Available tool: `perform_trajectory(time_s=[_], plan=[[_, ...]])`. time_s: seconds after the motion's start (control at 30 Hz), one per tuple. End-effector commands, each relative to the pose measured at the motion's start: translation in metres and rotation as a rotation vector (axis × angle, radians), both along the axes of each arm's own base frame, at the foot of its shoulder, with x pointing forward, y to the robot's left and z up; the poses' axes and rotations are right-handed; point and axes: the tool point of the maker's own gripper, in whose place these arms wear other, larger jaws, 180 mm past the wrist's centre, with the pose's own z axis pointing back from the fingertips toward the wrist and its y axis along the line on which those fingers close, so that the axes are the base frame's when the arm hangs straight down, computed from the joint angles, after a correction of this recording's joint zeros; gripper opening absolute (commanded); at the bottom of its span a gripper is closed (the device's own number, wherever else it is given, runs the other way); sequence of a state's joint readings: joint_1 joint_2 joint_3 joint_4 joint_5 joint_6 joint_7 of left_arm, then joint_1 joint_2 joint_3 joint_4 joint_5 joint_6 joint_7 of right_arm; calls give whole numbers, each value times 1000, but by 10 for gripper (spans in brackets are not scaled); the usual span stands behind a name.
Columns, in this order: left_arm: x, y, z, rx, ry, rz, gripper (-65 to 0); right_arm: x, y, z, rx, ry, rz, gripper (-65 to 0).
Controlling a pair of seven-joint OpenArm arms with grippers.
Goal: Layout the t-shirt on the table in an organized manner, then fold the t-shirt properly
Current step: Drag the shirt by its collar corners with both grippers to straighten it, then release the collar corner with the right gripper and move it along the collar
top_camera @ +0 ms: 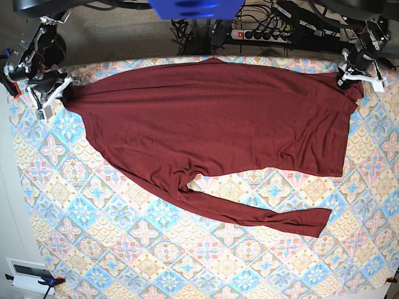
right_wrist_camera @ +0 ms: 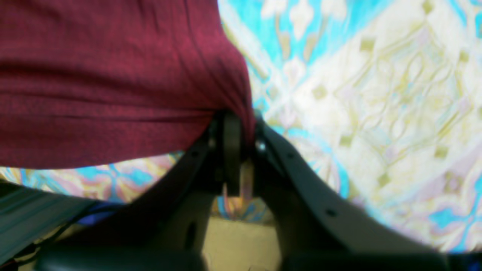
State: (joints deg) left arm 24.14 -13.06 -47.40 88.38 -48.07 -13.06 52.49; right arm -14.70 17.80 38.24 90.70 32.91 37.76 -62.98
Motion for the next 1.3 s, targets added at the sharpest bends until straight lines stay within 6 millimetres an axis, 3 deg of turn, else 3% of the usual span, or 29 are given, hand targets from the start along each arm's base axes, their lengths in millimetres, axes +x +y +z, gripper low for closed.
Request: perform_trajectory(time_s=[0.0, 0.13, 0.37, 0.6, 0.73, 0.87, 1.0, 1.1, 1.27], plan=[[7, 9, 9, 42, -24, -5, -650, 7, -13, 12, -42, -30, -3, -650], [8, -2, 5, 25, -6, -42, -649, 5, -12, 13, -48, -30, 1, -636], [0, -13, -2, -23, 49, -73, -582, 5, -12, 13, -50, -31, 2, -501], [-10, -14, -3, -40, 62, -72, -543, 6, -13, 15, -52, -40, 3, -495], [-16, -15, 4, -58, 47, -79, -483, 14, -10, 29, -79, -82, 28, -495], [-12, -19, 14, -73, 11, -89, -397, 16, 10, 48, -117, -134, 101, -495], [-6, -18, 24, -60, -21, -90, -375, 30, 60, 63, -121, -206, 281, -495], [0, -19, 37, -68, -80, -69, -375, 21, 98, 53, -60, -215, 386, -495], [10, -21, 60, -29, -140, -91, -375, 19, 114, 47, -86, -198, 506, -495]])
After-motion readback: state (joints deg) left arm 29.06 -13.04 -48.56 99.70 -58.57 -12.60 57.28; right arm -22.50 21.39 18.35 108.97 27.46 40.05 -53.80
